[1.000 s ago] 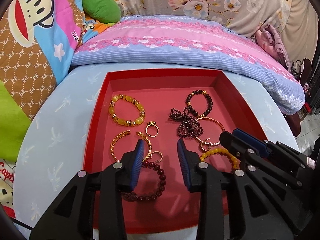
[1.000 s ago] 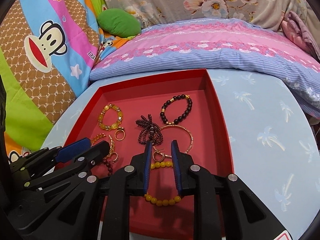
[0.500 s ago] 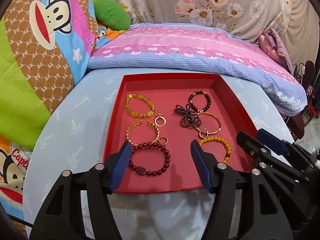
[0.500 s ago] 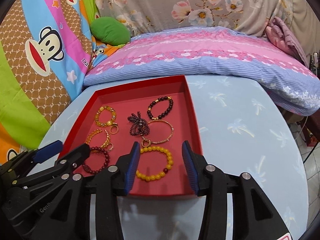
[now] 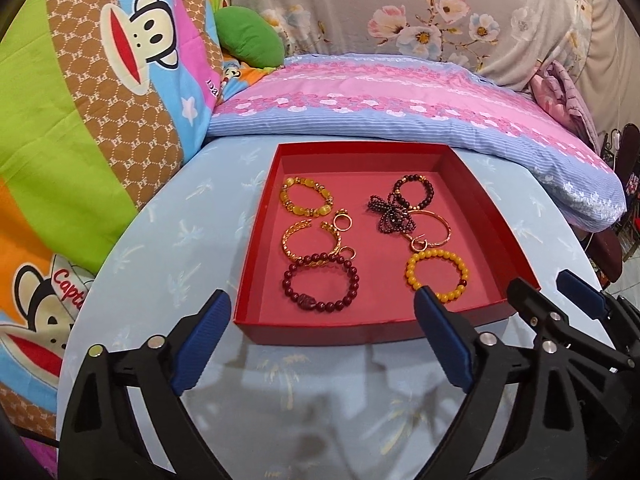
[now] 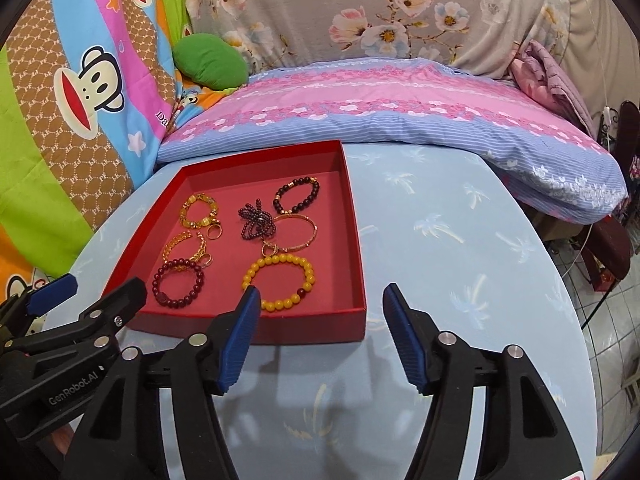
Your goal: Organize jewelry
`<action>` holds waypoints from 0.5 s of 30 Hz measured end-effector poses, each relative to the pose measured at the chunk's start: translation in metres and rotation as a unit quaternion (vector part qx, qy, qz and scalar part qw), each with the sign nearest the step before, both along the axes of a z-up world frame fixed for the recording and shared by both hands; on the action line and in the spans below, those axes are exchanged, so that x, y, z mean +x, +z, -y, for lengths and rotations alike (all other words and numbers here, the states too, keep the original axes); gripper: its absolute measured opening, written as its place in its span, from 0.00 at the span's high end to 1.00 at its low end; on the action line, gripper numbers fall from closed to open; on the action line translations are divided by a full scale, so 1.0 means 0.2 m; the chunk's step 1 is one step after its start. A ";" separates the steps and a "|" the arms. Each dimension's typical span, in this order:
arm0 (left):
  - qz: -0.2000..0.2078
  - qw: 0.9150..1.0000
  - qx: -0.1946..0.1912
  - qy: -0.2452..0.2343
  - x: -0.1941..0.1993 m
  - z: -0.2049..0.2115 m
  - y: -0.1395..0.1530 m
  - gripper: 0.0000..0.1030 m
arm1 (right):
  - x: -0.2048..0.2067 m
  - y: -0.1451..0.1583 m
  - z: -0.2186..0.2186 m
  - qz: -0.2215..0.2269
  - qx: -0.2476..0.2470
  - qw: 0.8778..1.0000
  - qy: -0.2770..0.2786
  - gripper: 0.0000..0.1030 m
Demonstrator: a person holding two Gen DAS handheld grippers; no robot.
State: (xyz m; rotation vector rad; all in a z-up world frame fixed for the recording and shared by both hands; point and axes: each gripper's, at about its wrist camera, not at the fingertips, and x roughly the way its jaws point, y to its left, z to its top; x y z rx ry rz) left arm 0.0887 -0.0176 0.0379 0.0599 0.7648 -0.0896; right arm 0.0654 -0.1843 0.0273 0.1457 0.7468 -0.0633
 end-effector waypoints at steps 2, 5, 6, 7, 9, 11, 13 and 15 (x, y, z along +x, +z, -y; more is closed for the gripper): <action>-0.002 1.000 0.000 0.002 -0.02 0.00 -0.01 0.11 | -0.02 0.00 0.00 -0.001 -0.005 1.000 -0.001 0.36; -0.003 1.000 -0.001 0.005 -0.03 -0.01 -0.02 0.10 | -0.04 0.00 0.00 -0.002 -0.017 1.000 -0.006 0.32; -0.003 1.000 0.000 0.007 -0.04 -0.01 -0.02 0.10 | -0.05 0.00 0.00 -0.001 -0.022 1.000 -0.007 0.31; -0.003 1.000 0.001 0.009 -0.05 -0.02 -0.03 0.10 | -0.05 0.00 -0.01 0.000 -0.025 1.000 -0.006 0.30; -0.004 1.000 0.004 0.015 -0.05 -0.02 -0.03 0.10 | -0.06 0.00 -0.01 0.001 -0.027 1.000 -0.005 0.26; -0.004 1.000 0.004 0.021 -0.06 -0.04 -0.04 0.10 | -0.07 -0.01 0.00 0.002 -0.025 1.000 -0.003 0.22; -0.004 1.000 0.005 0.024 -0.06 -0.04 -0.04 0.10 | -0.08 -0.01 -0.01 0.001 -0.027 1.000 -0.001 0.19; -0.003 1.000 0.010 0.025 -0.06 -0.05 -0.05 0.10 | -0.08 -0.02 -0.02 -0.002 -0.031 1.000 0.002 0.18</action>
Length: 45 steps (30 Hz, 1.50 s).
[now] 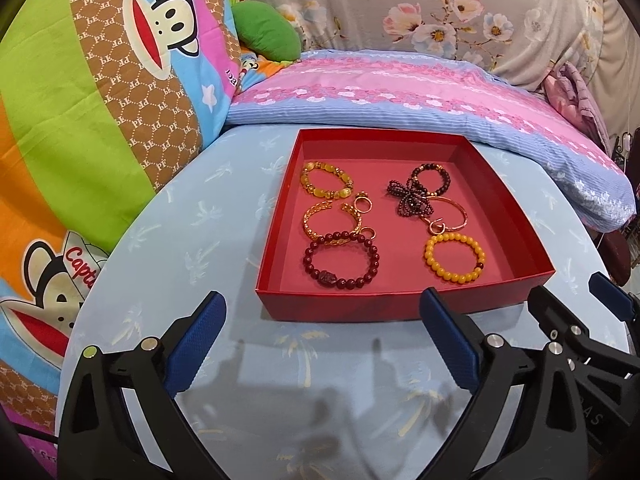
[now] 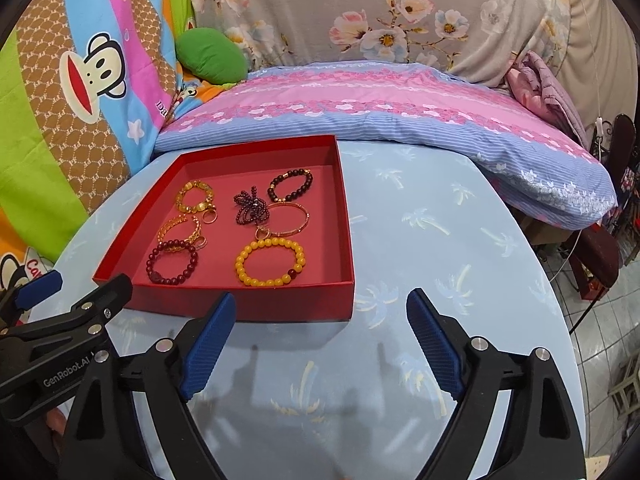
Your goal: Organize jewelry
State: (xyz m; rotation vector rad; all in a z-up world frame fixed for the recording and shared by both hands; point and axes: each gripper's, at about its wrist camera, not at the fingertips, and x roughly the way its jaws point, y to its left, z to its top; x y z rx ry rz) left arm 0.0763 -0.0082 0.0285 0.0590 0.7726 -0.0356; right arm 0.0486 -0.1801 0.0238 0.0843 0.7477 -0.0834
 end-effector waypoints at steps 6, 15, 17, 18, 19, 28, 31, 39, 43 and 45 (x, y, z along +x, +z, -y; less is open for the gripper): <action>0.002 1.000 0.008 0.002 0.00 -0.01 -0.01 0.10 | 0.00 -0.03 -0.01 -0.011 -0.002 1.000 0.000 0.17; -0.003 1.000 0.009 0.009 0.01 -0.01 -0.03 0.10 | 0.01 -0.04 -0.01 -0.007 -0.009 1.000 -0.008 0.06; -0.002 1.000 0.013 0.009 0.01 -0.01 -0.04 0.10 | 0.01 -0.04 -0.01 -0.008 -0.010 1.000 -0.009 0.06; -0.004 1.000 0.012 0.009 0.01 -0.01 -0.04 0.10 | 0.01 -0.05 -0.01 -0.009 -0.011 1.000 -0.009 0.06; -0.005 1.000 0.012 0.008 0.01 -0.01 -0.04 0.09 | 0.01 -0.05 -0.01 -0.008 -0.012 1.000 -0.010 0.06; -0.006 1.000 0.010 0.012 0.03 -0.01 -0.06 0.07 | 0.02 -0.05 -0.01 -0.004 -0.013 1.000 -0.003 0.06; -0.007 1.000 0.012 0.011 0.03 -0.01 -0.06 0.07 | 0.02 -0.06 0.00 -0.006 -0.015 1.000 -0.006 0.06; -0.006 1.000 0.012 0.013 0.04 -0.01 -0.06 0.07 | 0.02 -0.06 0.00 -0.010 -0.014 1.000 -0.013 0.06; -0.006 1.000 0.010 0.013 0.04 -0.01 -0.05 0.07 | 0.02 -0.06 0.00 -0.013 -0.012 1.000 -0.017 0.06; -0.006 1.000 0.011 0.012 0.04 -0.01 -0.05 0.07 | 0.02 -0.06 0.00 -0.013 -0.013 1.000 -0.017 0.06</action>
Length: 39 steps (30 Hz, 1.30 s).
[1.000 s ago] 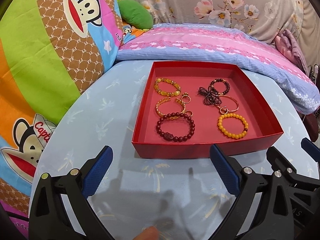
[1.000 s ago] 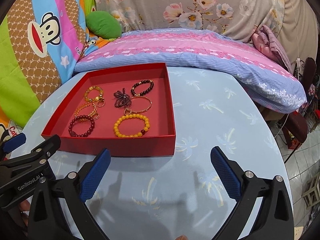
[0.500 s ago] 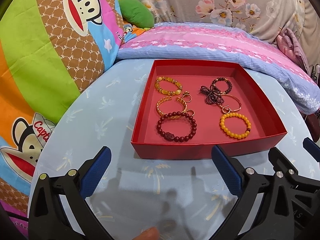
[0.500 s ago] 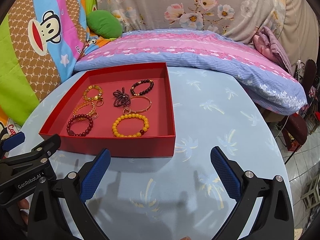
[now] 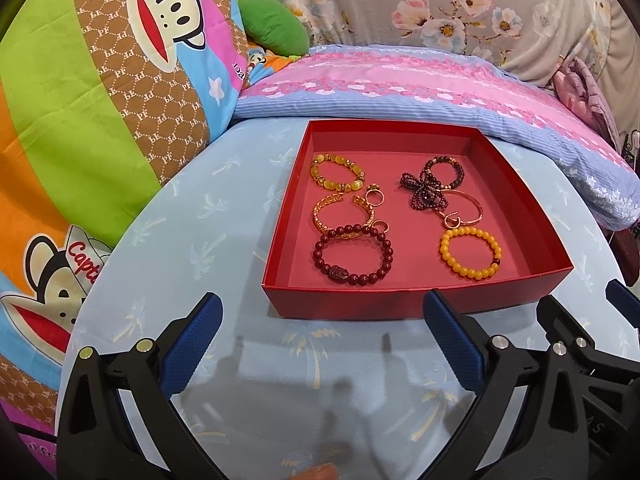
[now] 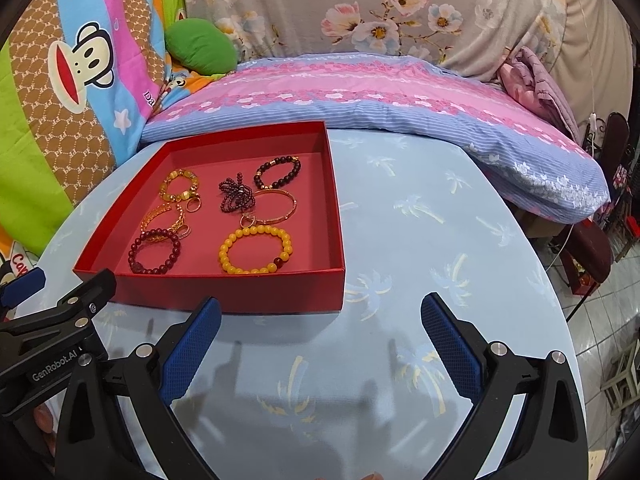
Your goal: Organize jewelry
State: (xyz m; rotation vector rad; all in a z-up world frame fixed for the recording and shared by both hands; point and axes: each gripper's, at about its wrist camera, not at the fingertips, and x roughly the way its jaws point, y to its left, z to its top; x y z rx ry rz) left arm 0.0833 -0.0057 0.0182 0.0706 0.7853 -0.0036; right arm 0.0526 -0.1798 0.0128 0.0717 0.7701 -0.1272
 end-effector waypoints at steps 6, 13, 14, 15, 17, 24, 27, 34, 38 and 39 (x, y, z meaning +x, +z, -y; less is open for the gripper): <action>-0.001 1.000 -0.002 0.001 0.00 0.00 0.01 0.07 | 0.00 0.00 0.00 -0.001 -0.001 1.000 -0.001 0.06; -0.001 1.000 -0.003 0.002 0.00 0.00 0.01 0.07 | 0.00 0.00 0.01 -0.001 -0.001 1.000 -0.001 0.06; -0.001 1.000 -0.004 0.003 0.00 0.00 0.01 0.07 | 0.00 0.00 0.01 -0.001 0.000 1.000 -0.001 0.06; -0.001 1.000 -0.005 0.004 0.00 -0.01 0.01 0.07 | 0.00 0.00 0.01 -0.002 0.001 1.000 0.000 0.06; -0.001 1.000 -0.006 0.004 0.00 -0.01 0.01 0.07 | 0.00 0.00 0.01 -0.003 0.001 1.000 0.000 0.06; 0.000 1.000 -0.006 0.005 0.01 -0.01 0.01 0.07 | 0.01 0.01 0.01 -0.003 0.001 1.000 -0.001 0.06; -0.001 1.000 -0.006 0.005 0.01 0.00 0.01 0.07 | 0.01 0.01 0.01 -0.003 -0.001 1.000 -0.003 0.06; 0.000 1.000 -0.006 0.004 0.01 -0.01 0.02 0.07 | 0.02 0.01 0.02 -0.003 -0.002 1.000 -0.006 0.06; 0.001 1.000 -0.006 0.004 0.01 -0.01 0.02 0.07 | 0.01 0.01 0.02 -0.002 -0.002 1.000 -0.006 0.06; 0.001 1.000 -0.005 0.005 0.01 -0.01 0.03 0.07 | 0.01 0.01 0.02 -0.002 -0.001 1.000 -0.006 0.06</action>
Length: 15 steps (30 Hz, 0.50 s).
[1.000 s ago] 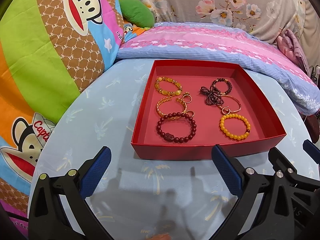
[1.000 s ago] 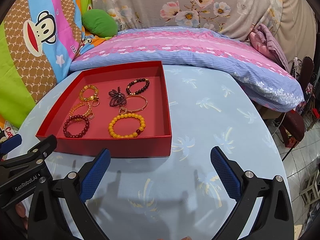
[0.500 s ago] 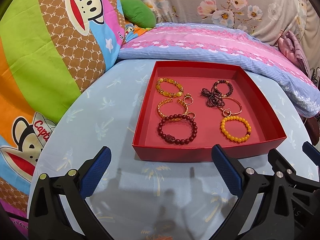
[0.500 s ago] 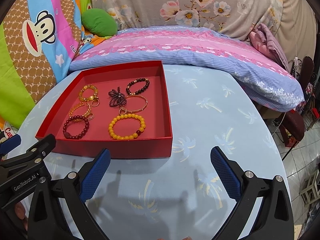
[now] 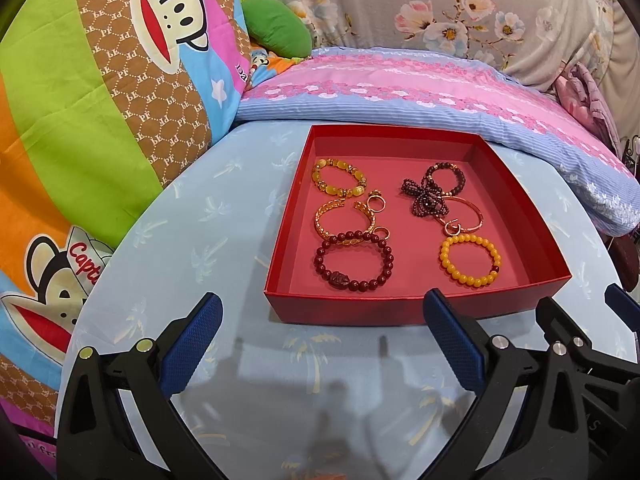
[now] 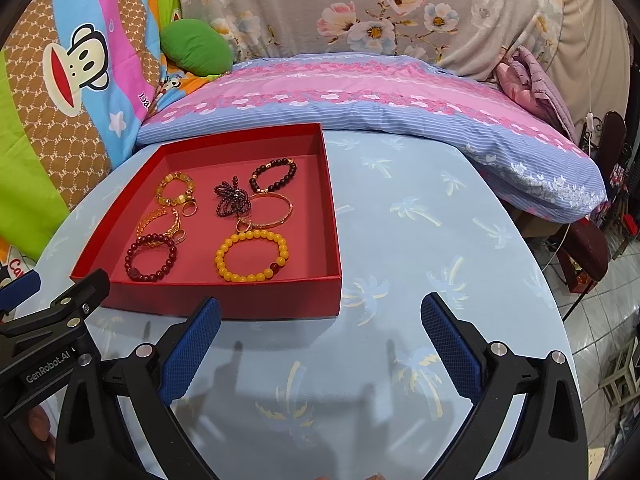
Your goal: Organize jewelry
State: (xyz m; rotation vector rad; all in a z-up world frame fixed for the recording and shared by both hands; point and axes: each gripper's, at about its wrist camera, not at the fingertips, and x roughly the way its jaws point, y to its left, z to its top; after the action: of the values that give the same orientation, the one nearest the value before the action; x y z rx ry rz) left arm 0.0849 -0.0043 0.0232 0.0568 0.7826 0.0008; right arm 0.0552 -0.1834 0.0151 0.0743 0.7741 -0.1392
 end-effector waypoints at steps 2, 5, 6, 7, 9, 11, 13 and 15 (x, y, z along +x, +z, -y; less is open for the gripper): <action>0.000 1.000 0.000 0.001 0.00 0.00 0.00 0.07 | 0.00 0.00 0.00 0.000 0.000 1.000 0.000 0.06; 0.000 1.000 0.000 0.001 0.00 0.00 0.01 0.07 | 0.00 0.00 0.00 0.000 0.000 1.000 0.000 0.06; 0.001 1.000 0.000 0.001 0.00 0.00 0.01 0.07 | 0.00 0.00 0.00 0.000 0.000 1.000 0.000 0.06; 0.000 1.000 0.000 0.001 0.00 0.00 0.01 0.07 | 0.00 0.00 0.00 0.000 0.000 1.000 0.000 0.06; 0.000 1.000 0.000 0.001 0.00 0.00 0.01 0.07 | 0.00 0.00 0.00 0.000 -0.001 1.000 0.000 0.06; 0.000 1.000 0.000 0.001 0.01 0.00 0.01 0.07 | 0.00 0.00 0.00 0.000 -0.001 1.000 0.000 0.06; 0.000 1.000 0.000 0.001 0.00 0.00 0.01 0.07 | 0.00 0.00 0.00 0.000 0.000 1.000 0.000 0.06; 0.000 1.000 0.000 0.001 0.00 0.00 0.01 0.07 | 0.00 0.00 0.00 0.000 -0.001 1.000 0.000 0.06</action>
State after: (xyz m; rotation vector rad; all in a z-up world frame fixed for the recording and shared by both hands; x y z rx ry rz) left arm 0.0856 -0.0045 0.0245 0.0569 0.7817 0.0020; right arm 0.0547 -0.1837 0.0156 0.0728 0.7739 -0.1404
